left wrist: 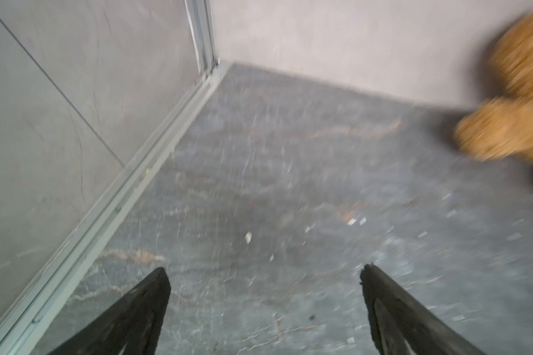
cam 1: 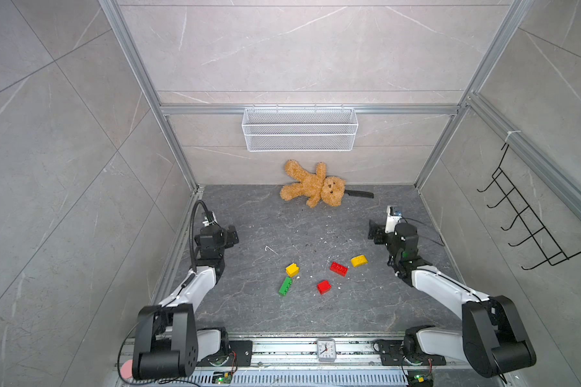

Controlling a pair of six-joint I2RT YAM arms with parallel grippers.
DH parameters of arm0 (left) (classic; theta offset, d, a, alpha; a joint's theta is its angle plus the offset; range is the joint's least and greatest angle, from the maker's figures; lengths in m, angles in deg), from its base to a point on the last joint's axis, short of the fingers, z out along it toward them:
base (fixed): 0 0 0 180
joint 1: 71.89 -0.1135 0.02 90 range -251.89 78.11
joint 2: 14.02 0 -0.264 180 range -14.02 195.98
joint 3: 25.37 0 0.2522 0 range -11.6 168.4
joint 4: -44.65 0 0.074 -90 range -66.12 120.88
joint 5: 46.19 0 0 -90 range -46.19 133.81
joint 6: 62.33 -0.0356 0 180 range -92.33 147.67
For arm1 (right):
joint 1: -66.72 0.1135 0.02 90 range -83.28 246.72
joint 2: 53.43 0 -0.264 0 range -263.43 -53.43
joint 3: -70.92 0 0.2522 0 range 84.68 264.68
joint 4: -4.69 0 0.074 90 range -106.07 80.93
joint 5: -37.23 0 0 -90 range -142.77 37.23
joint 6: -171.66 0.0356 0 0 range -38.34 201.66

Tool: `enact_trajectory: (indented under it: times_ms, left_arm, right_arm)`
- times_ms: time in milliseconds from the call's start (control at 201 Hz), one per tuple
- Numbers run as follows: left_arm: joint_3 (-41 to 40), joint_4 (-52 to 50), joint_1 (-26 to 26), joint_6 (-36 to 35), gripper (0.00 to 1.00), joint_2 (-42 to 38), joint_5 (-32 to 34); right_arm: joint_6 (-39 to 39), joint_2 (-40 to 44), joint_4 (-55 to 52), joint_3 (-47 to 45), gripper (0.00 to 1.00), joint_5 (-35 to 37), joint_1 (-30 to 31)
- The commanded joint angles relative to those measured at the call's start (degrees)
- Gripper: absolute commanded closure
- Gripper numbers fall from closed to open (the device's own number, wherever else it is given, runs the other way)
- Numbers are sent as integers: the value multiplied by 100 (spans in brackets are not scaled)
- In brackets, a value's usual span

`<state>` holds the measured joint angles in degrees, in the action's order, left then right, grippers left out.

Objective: Assemble an ice cream with lego
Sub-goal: Adjust the lego brick at the center of the board.

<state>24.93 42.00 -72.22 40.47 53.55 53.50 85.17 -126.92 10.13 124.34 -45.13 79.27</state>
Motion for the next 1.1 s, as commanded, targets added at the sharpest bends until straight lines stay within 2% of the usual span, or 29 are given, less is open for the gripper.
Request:
enact_trajectory:
  times_ms: [0,60,149,259,383,508,787,911,1095]
  left_arm:
    - [134,-2135,86,1216,5,-787,-1270]
    - [42,-2614,363,1582,7,-1167,-1534]
    - [-115,-3237,1110,1914,7,-1637,-1081]
    - [-208,-3496,1849,2090,7,-1822,-741]
    - [-153,-3468,2299,1992,7,-1556,-622]
    - [32,-3580,2371,1927,7,-1193,-803]
    - [-38,-3381,2385,1937,7,-1054,-1006]
    - [86,-3492,2384,1879,7,-974,-1102]
    - [70,-3614,2382,1700,7,-1088,-908]
  right_arm:
    - [212,-80,-2993,1167,12,-813,769]
    - [305,-321,-4009,1791,15,-1244,1164]
    - [651,-702,-5325,2570,21,-1499,1731]
    - [994,-790,-5910,2644,26,-1424,2435]
    - [980,-1090,-6121,2501,28,-1248,2549]
    - [1013,-1752,-6614,2786,35,-1681,2655]
    - [2660,-1682,-5514,1716,31,-2162,2992]
    - [3331,-1666,-5166,1409,28,-2586,3129]
    - [3583,-1803,-4943,1371,25,-2708,3199]
